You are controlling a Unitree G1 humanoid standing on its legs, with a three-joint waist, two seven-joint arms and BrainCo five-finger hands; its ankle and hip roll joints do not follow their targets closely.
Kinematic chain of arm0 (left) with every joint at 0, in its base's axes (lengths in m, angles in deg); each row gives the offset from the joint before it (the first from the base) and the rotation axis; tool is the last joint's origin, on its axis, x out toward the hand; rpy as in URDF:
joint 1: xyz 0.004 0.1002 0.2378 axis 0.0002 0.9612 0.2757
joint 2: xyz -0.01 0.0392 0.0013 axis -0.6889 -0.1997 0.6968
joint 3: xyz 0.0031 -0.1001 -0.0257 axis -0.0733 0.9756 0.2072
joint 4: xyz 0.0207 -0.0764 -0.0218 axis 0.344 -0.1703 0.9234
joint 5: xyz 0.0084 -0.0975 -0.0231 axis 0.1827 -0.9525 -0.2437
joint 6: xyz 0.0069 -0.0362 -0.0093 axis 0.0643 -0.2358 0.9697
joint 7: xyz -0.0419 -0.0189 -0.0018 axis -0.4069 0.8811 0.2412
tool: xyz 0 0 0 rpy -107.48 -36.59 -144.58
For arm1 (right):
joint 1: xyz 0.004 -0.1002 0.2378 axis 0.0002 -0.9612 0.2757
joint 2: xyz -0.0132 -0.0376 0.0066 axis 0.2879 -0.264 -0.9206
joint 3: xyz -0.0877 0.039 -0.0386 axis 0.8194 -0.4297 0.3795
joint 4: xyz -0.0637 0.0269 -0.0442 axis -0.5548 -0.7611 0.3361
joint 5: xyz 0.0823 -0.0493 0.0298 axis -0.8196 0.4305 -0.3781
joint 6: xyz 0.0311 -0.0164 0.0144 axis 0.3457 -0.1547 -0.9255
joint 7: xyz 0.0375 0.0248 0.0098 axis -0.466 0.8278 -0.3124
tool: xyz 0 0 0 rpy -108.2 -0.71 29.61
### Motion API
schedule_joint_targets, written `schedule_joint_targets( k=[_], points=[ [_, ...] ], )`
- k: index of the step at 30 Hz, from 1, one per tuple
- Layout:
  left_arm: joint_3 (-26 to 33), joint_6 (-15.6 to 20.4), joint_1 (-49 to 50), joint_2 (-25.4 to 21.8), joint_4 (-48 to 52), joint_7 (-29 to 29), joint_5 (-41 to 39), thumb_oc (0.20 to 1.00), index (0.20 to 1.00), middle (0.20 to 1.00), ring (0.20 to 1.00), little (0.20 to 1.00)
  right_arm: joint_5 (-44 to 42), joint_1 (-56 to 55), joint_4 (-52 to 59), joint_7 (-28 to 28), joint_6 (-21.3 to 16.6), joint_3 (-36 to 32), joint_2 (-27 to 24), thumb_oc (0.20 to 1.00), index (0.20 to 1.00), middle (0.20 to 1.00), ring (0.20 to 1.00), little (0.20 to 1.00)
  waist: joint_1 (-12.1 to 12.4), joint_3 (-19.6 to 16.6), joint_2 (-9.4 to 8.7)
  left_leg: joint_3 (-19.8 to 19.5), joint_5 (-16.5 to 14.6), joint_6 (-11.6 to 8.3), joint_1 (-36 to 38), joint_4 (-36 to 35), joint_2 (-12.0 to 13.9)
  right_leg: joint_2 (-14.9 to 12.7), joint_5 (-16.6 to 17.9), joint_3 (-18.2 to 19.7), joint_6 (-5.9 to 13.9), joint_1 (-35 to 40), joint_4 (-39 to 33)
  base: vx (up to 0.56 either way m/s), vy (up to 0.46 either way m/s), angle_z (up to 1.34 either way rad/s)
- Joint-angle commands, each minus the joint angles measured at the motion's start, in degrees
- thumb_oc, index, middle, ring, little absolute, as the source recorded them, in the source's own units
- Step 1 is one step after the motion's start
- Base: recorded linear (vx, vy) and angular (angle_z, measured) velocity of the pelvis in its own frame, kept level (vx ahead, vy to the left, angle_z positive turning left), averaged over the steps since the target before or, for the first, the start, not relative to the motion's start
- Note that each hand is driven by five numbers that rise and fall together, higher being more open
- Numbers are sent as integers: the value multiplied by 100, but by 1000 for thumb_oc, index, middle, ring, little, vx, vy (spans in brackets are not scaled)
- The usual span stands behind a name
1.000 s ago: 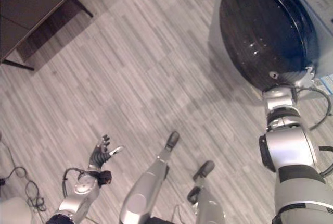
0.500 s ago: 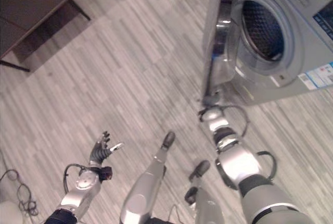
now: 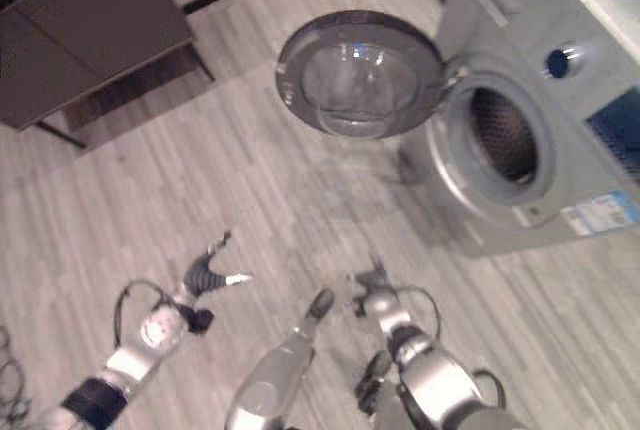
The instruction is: Grab the laundry basket,head to the washer,open it,put in the laundry and shut it.
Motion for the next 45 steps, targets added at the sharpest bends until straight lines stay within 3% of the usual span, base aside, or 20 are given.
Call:
schedule_joint_targets(
  k=[1,2,4,5,6,8,9,10,11,12,14,17,19,23,25,28,31,37,45],
  points=[
    [-317,47,-720,-546,212,939,525,1000,1000,1000,1000,1000,385,-583,736,349,-221,-19,-317,1000,1000,1000,1000,1000,-580,240,-333,568,-121,48,-1010,2702,988,606,254,25,-424,651,-1094,8,-415,-42],
    [-326,47,-730,-541,209,939,522,1000,1000,1000,1000,1000,386,-585,741,350,-217,-25,-323,1000,1000,1000,1000,1000,-585,225,-307,537,-140,42,-1055,2749,999,629,256,10,-428,636,-1094,29,-415,-26],
    [-544,-161,-1137,-536,-103,1218,507,1000,1000,1000,1000,1000,424,-816,863,403,-191,-109,-542,1000,1000,1000,1000,1000,-783,188,-308,742,-447,271,-1457,3692,1150,867,97,93,-568,735,-1058,31,-201,10],
    [-762,-310,-1581,-409,-588,1454,594,1000,1000,1000,1000,1000,445,-1072,993,463,-149,-257,-725,1000,1000,1000,1000,1000,-1042,100,-399,1268,-746,348,-1584,3719,1306,953,-40,-3,-622,778,-1035,-12,-162,6],
    [-787,-303,-1606,-392,-611,1451,592,1000,1000,1000,1000,1000,448,-1081,1004,463,-143,-273,-732,1000,1000,1000,1000,1000,-1023,99,-400,1283,-750,355,-1576,3710,1303,944,-43,4,-618,775,-1032,44,-99,0],
    [-1087,-443,-1994,-176,-1385,1717,665,1000,1000,1000,1000,1000,413,-1216,1139,526,-97,-382,-841,1000,1000,1000,1000,1000,-1015,44,-502,1463,-931,389,-1556,2889,994,945,-60,83,-573,879,-1116,120,62,34],
    [-1207,-516,-2059,-120,-1747,1836,718,1000,1000,1000,1000,1000,405,-1263,1185,572,-88,-384,-882,1000,1000,1000,1000,1000,-987,32,-526,1282,-735,304,-1544,2340,843,1011,-76,171,-522,925,-1122,313,84,7],
    [-1442,-582,-2269,89,-2483,1925,831,1000,1000,1000,1000,1000,409,-1386,1256,613,-73,-439,-932,1000,1000,1000,1000,1000,-996,-24,-637,1077,-279,137,-1393,1102,725,977,-212,175,-440,1064,-1139,263,37,-66],
    [-1444,-580,-2271,91,-2486,1924,831,1000,1000,1000,1000,1000,409,-1387,1256,613,-72,-440,-932,1000,1000,1000,1000,1000,-996,-22,-639,1078,-274,137,-1388,1094,724,975,-213,174,-440,1065,-1139,410,97,-118],
    [-1537,-708,-2395,415,-3467,2108,912,1000,1000,1000,1000,1000,423,-1359,1299,632,-80,-405,-974,1000,1000,1000,1000,1000,-1072,-66,-661,970,-108,66,-1480,460,820,939,-304,300,-406,1198,-1114,327,146,-70],
    [-1382,-766,-2260,620,-4165,2192,909,1000,1000,1000,1000,1000,553,-1414,1434,755,-45,-309,-1004,1000,1000,1000,1000,1000,-1170,-233,-643,1040,-116,56,-1221,-19,922,885,-485,438,-335,1335,-1017,483,255,-23],
    [-1102,-904,-2052,900,-4948,2283,981,1000,1000,1000,1000,1000,720,-1664,1751,984,80,-307,-978,1000,1000,1000,1000,1000,-1325,-535,-618,1295,173,135,-1164,500,800,600,-437,545,-242,1249,-526,383,384,-53],
    [-774,-937,-1820,818,-5209,2000,1249,1000,1000,1000,1000,1000,742,-1703,1892,1136,101,-208,-875,1000,1000,1000,1000,1000,-1265,-609,-668,1458,40,264,-856,618,740,421,-241,738,-86,1029,-20,372,307,-78],
    [-298,-854,-1870,589,-5370,1218,1425,1000,1000,1000,1000,1000,775,-2016,2364,1195,20,-147,-829,1000,1000,1000,1000,1000,-1322,-768,-812,1671,-93,405,-660,548,646,136,252,598,119,949,106,262,133,-64],
    [-48,-759,-2134,196,-5317,761,1556,1000,1000,1000,1000,1000,777,-2273,2905,1190,-130,-158,-894,1000,1000,1000,1000,1000,-1347,-806,-940,1766,-199,459,-696,572,586,7,400,486,196,874,118,154,122,-8],
    [151,-719,-2196,-3,-5256,640,1442,1000,1000,1000,1000,1000,790,-2390,3164,1175,-181,-217,-962,1000,1000,1000,1000,1000,-1342,-808,-1013,1790,-263,493,-736,581,574,-22,442,474,221,788,115,76,82,26],
    [383,-673,-2420,-343,-5281,433,1259,1000,1000,1000,1000,1000,779,-2644,3565,1181,-287,-316,-1077,1000,1000,1000,1000,1000,-1398,-829,-1196,1840,-394,465,-766,568,526,-107,477,402,290,752,42,100,48,-6],
    [631,-642,-2736,-838,-5350,237,1064,1000,1000,1000,1000,1000,702,-2780,3923,1166,-408,-455,-1230,1000,1000,1000,1000,1000,-1471,-850,-1404,1961,-322,423,-803,222,628,-193,932,231,419,597,-220,11,7,-5],
    [772,-646,-2625,-984,-5372,171,1030,1000,1000,1000,1000,1000,837,-3084,3702,1161,-312,-687,-1281,1000,1000,1000,1000,1000,-1466,-1019,-1471,1983,-446,415,-797,242,567,-343,1209,111,495,643,-486,48,12,-6]
  ],
)
